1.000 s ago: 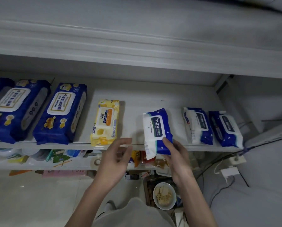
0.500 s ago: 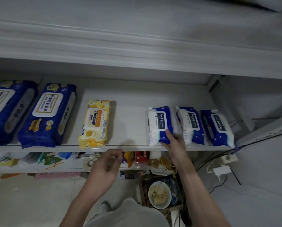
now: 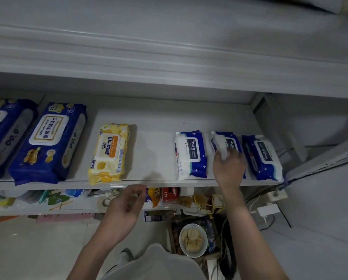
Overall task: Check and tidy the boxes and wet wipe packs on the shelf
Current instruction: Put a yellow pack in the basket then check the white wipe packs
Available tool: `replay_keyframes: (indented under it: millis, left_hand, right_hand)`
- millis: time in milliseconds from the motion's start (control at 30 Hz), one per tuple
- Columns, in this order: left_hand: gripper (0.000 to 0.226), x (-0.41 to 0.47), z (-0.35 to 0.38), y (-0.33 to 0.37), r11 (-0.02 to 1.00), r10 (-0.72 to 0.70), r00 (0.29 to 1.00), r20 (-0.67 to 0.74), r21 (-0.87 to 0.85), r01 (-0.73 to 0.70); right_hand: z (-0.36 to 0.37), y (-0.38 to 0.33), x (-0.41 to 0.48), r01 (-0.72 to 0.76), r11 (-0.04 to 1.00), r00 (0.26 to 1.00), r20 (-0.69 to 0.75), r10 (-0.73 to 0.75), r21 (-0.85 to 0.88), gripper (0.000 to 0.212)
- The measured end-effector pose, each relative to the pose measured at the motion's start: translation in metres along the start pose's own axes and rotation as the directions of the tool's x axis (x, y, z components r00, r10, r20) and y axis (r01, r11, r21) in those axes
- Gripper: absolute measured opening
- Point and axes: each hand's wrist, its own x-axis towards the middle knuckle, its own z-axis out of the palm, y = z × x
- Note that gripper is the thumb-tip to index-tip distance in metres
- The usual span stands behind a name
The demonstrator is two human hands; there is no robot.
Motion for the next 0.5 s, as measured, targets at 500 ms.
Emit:
replay_keyframes:
  millis: [500]
  left_hand:
    - [0.017, -0.004, 0.005, 0.01, 0.999, -0.027, 0.997, 0.074, 0.027, 0.025]
  right_hand:
    - [-0.033, 0.012, 0.023, -0.322, 0.937, 0.945, 0.114, 0.308, 0.137, 0.091]
